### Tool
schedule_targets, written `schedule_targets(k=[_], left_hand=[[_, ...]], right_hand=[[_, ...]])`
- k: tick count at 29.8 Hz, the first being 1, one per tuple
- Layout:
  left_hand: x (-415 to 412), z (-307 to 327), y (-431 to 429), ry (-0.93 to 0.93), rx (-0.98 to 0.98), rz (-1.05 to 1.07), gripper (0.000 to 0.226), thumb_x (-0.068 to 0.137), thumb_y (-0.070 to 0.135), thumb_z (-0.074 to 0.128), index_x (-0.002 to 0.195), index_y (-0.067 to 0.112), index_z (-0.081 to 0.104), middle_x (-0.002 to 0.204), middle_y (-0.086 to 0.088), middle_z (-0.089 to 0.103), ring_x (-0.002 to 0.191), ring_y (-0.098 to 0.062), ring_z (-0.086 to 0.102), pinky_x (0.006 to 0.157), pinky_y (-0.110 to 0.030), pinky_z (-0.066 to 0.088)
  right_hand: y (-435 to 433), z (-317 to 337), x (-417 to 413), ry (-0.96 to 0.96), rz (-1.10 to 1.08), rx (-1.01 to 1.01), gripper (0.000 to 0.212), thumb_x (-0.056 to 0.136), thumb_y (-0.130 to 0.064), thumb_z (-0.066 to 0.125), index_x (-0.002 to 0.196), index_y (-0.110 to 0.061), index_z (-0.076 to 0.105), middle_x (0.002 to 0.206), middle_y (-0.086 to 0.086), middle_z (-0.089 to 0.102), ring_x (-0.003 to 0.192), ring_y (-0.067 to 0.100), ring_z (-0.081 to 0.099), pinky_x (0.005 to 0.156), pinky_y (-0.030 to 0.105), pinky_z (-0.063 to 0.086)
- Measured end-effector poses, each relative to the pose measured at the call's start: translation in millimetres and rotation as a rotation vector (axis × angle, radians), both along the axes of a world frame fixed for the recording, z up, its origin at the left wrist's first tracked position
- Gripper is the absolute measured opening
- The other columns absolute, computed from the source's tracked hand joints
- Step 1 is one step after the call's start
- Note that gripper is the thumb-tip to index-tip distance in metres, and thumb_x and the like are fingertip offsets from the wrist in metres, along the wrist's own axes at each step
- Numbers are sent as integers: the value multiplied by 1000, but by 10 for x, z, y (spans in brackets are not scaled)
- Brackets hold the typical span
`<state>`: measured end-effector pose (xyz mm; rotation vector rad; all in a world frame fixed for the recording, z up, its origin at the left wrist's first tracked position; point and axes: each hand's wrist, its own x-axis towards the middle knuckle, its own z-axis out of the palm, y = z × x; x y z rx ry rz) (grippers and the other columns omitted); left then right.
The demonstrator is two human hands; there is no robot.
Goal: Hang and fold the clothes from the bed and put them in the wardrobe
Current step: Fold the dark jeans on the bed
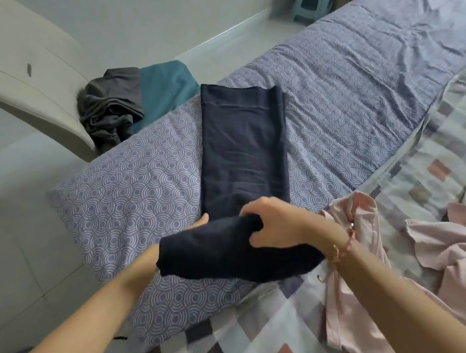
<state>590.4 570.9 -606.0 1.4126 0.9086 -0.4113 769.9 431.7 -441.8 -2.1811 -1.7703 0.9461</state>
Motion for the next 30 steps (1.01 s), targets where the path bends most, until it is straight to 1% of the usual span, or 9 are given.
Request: schedule_targets(k=[2, 4, 7, 12, 15, 19, 24, 27, 30], left_hand=[[96, 203, 226, 34, -212, 326, 26, 98, 18, 48, 119, 2, 52, 87, 4, 71, 79, 1, 68, 71, -13, 51], [241, 433, 290, -149, -297, 402, 48, 103, 31, 23, 106, 6, 63, 108, -8, 68, 84, -6, 68, 59, -16, 51], [447, 379, 436, -163, -336, 476, 80, 84, 73, 17, 110, 15, 66, 110, -10, 69, 101, -23, 65, 85, -36, 47], [571, 117, 362, -114, -91, 359, 101, 45, 75, 74, 124, 14, 58, 118, 5, 65, 113, -11, 58, 108, -34, 37], [615, 41, 356, -129, 51, 347, 75, 54, 61, 80, 112, 16, 65, 106, 7, 69, 104, -8, 62, 98, -26, 44], [632, 224, 130, -285, 372, 349, 27, 73, 14, 79, 99, 11, 70, 86, 14, 70, 84, 4, 66, 71, -6, 47], [721, 156, 20, -393, 527, 531, 25, 81, 15, 71, 105, 17, 64, 97, 16, 66, 92, 7, 63, 76, -5, 43], [786, -106, -77, -123, 495, 541, 32, 80, 18, 73, 106, 1, 66, 96, -5, 69, 99, -21, 65, 72, -17, 42], [803, -235, -102, -23, 475, 542, 37, 81, 25, 71, 105, -3, 66, 100, -14, 70, 98, -27, 64, 69, -19, 39]], right_hand=[[475, 130, 461, -17, -93, 54, 35, 78, -13, 64, 113, -10, 62, 103, 3, 60, 97, 18, 54, 73, 15, 33], [832, 148, 881, -35, -396, 229, 31, 82, -8, 58, 113, -11, 62, 105, 6, 64, 100, 23, 57, 84, 21, 41], [972, -329, 1203, 28, -914, 407, 32, 86, -18, 53, 116, -7, 58, 103, 12, 65, 96, 28, 59, 75, 25, 38], [363, -1383, 668, 434, -1125, 142, 64, 72, -53, 67, 111, -4, 55, 107, 5, 63, 100, 21, 61, 89, 37, 48], [214, -1509, 666, 562, -1209, 39, 56, 69, -56, 72, 99, -9, 66, 96, 1, 71, 89, 16, 66, 84, 35, 53], [235, -1261, 687, 828, -1156, 97, 30, 81, -30, 71, 101, -7, 68, 93, 1, 72, 82, 9, 68, 63, 15, 53], [162, -1304, 558, 496, -1152, 408, 19, 85, -23, 67, 101, -13, 64, 93, -5, 70, 87, -1, 65, 73, 12, 48], [165, -1647, 451, 323, -1249, 216, 41, 81, -36, 70, 107, -5, 61, 107, 10, 68, 106, 23, 62, 85, 26, 44], [200, -1858, 464, 269, -1278, 165, 48, 81, -45, 67, 104, -3, 60, 109, 15, 66, 108, 32, 58, 85, 30, 42]])
